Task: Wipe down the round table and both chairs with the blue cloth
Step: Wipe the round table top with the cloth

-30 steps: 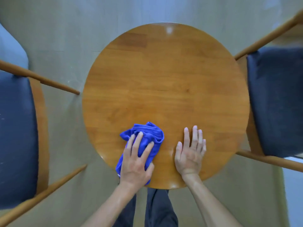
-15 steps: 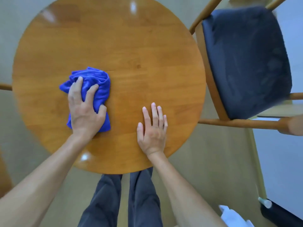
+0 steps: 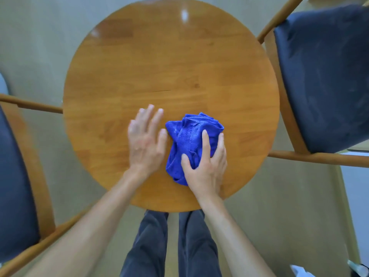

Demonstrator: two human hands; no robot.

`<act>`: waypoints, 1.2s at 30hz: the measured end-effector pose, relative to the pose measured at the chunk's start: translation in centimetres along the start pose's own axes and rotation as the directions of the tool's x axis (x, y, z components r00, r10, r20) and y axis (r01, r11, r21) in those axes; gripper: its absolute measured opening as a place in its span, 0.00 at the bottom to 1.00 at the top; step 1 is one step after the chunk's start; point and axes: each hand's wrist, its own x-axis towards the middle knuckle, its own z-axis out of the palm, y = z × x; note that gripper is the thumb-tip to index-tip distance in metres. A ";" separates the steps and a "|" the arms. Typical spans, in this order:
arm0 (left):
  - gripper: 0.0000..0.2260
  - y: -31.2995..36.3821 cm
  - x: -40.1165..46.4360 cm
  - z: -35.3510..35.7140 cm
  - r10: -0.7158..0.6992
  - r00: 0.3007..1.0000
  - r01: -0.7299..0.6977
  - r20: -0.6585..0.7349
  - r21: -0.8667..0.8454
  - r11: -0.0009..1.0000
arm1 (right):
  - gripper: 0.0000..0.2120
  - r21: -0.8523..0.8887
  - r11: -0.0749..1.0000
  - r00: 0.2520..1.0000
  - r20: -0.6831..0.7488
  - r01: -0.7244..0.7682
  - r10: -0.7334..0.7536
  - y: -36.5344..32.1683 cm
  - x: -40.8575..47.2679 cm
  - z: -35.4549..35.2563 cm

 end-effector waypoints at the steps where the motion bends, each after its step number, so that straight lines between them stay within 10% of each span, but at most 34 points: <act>1: 0.24 -2.4 0.7 -1.1 -0.035 0.999 0.037 -0.023 0.105 0.994 | 0.38 -0.027 0.998 0.998 -0.025 -0.053 0.052 -1.2 0.7 0.9; 5: 0.26 -8.1 2.2 -2.7 -0.129 0.992 0.127 -0.010 0.276 0.953 | 0.40 -0.157 0.971 0.982 -0.087 -0.180 0.168 -6.3 2.8 4.5; 10: 0.25 -9.0 2.0 -1.5 -0.077 0.997 0.080 -0.024 0.376 0.923 | 0.26 -0.317 0.834 0.891 0.101 0.451 -0.443 -7.2 -0.2 6.2; 14: 0.24 -9.7 2.0 -1.7 -0.036 0.999 0.046 -0.032 0.416 0.908 | 0.21 -0.324 0.774 0.836 0.123 0.544 -0.536 -2.3 3.0 3.5; 30: 0.25 -9.0 2.1 -1.4 -0.038 0.997 0.065 -0.072 0.432 0.899 | 0.22 -0.276 0.959 0.987 -0.156 -0.070 0.027 0.0 7.1 0.6; 36: 0.24 -10.0 2.1 -1.2 0.022 0.994 0.028 -0.106 0.447 0.894 | 0.25 -0.133 0.885 0.893 0.142 0.446 -0.428 -7.5 -0.2 6.2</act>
